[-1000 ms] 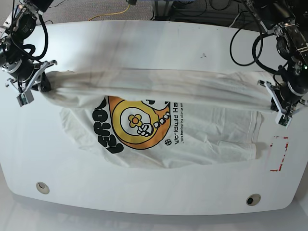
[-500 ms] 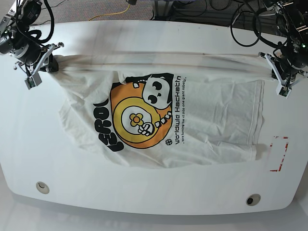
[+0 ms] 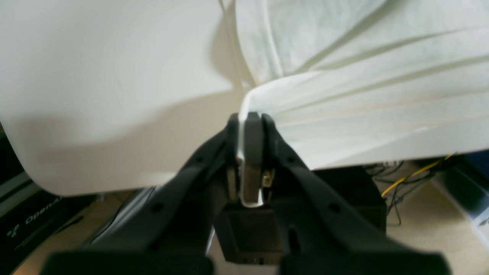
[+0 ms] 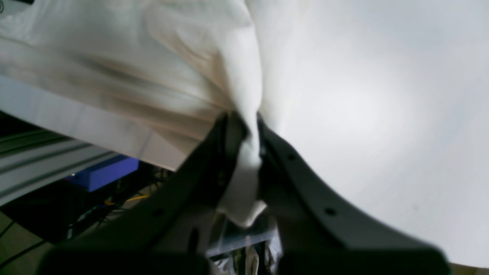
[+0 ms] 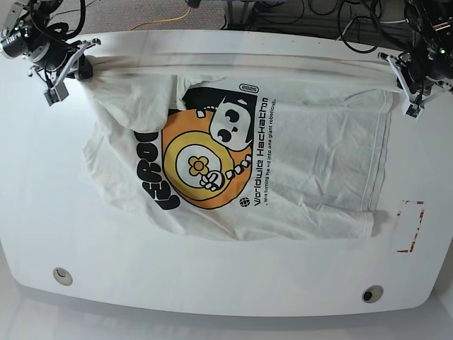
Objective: Layout the t-shirt on the table in an organized manner, then fold the t-shirt properly
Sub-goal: 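Lay the white t-shirt flat, print up, holding the shoulder edge with both grippers, then drag the shoulder edge outward with both grippers to smooth the shirt, then open both grippers and release the shoulder edge, then move the right gripper onto the shirt's shoulder corner and grasp it, then pull the grasped corner outward with the right gripper and release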
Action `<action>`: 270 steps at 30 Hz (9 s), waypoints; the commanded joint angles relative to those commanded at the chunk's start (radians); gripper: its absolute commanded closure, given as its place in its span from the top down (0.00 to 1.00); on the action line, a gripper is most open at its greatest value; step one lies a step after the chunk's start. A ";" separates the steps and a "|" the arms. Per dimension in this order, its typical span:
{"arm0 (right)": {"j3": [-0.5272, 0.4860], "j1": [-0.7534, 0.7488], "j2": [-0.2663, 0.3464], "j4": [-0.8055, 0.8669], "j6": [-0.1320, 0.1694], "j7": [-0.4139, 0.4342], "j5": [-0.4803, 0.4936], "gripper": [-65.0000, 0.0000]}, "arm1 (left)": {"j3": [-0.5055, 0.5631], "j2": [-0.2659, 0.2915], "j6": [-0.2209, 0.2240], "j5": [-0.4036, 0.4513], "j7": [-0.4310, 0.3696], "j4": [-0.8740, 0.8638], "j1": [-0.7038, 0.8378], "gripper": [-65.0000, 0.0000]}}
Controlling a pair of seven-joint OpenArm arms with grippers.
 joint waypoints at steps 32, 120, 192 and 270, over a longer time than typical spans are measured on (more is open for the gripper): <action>-0.057 0.206 0.000 -0.009 0.000 0.003 -0.272 0.00 | 0.058 -0.046 0.000 0.178 -0.021 -0.219 -0.281 0.00; -0.054 0.183 0.032 -0.002 0.000 -0.021 -0.285 0.84 | 0.204 -0.183 0.048 0.233 -0.015 -0.342 -0.413 0.80; -0.486 0.390 -0.094 -0.103 0.000 0.077 -0.336 0.83 | 0.258 -0.112 0.000 0.249 -0.189 -0.133 -0.394 0.79; -0.437 0.414 -0.075 -0.109 0.000 0.110 -0.376 0.94 | 0.258 -0.091 0.000 0.250 -0.186 -0.133 -0.368 0.79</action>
